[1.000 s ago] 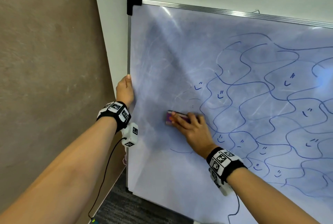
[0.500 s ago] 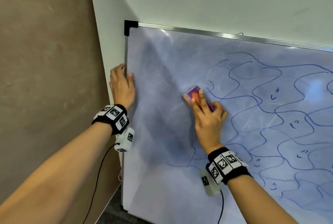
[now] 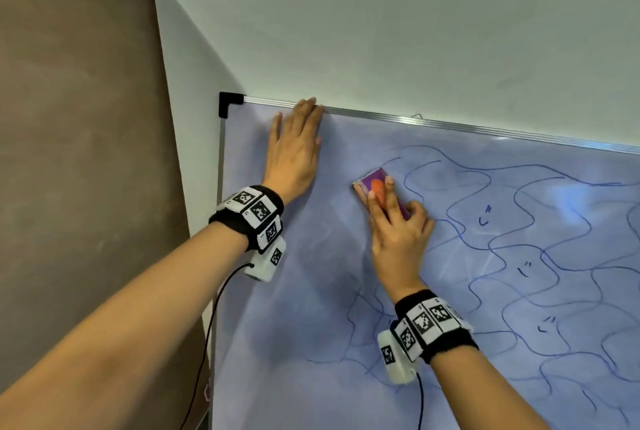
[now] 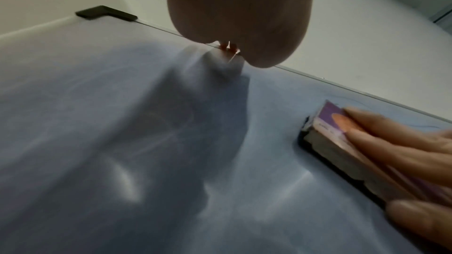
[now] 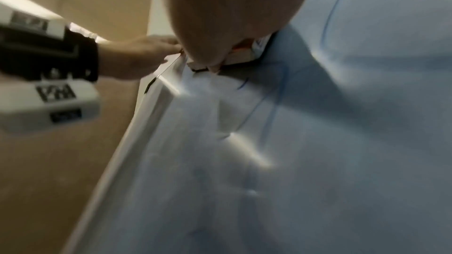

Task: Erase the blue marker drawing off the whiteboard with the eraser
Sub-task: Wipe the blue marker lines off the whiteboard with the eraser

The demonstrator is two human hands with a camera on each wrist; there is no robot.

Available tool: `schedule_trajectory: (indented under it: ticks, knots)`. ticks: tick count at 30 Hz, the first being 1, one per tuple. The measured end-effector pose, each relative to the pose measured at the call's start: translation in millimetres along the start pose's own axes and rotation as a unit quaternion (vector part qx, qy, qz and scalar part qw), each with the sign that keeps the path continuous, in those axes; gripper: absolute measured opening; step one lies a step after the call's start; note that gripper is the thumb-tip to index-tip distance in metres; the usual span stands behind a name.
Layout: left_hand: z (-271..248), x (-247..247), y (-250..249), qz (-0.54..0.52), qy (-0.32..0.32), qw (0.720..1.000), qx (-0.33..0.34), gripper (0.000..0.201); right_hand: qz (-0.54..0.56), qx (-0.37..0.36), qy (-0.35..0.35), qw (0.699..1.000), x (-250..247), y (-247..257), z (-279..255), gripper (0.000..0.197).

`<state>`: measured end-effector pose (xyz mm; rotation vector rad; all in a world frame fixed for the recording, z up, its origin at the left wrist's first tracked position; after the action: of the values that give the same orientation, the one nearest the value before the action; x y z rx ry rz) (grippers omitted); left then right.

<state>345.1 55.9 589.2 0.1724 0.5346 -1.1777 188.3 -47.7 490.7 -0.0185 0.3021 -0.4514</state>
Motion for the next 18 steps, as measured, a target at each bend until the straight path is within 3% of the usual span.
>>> schedule_trajectory:
  ticks: [4, 5, 9, 12, 18]
  knots:
    - [8.4, 6.1, -22.4, 0.008, -0.019, 0.999, 0.025, 0.047, -0.004, -0.12, 0.027, 0.992, -0.8, -5.9, 9.0, 0.055]
    - [9.9, 7.1, -25.2, 0.01, -0.026, 0.999, 0.028, 0.046, -0.009, -0.097, 0.013, 0.995, -5.5, -19.8, 16.4, 0.055]
    - [17.2, 4.7, -26.5, 0.005, -0.075, 0.997, 0.025, 0.048, -0.01, 0.108, -0.064, 0.992, -25.9, -78.2, 35.7, 0.043]
    - [20.3, 4.0, -27.7, -0.021, -0.1, 0.995, 0.012, 0.053, -0.012, 0.154, -0.073, 0.985, -22.4, -71.3, 38.0, 0.043]
    - [25.1, 4.6, -27.3, -0.037, -0.111, 0.993, 0.002, 0.047, 0.004, -0.01, -0.015, 1.0, 1.4, 7.2, 55.0, 0.062]
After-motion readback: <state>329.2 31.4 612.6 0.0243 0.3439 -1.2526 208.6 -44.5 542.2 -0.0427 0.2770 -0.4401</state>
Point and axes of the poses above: each hand's wrist, its own z-axis towards the middle knuckle, its own x-axis out of the palm, y = z × x, the point moved 8 cm from there along z, towards the middle knuckle, and after that the axes turned 1 degree about -z, right-handed, at the moved point
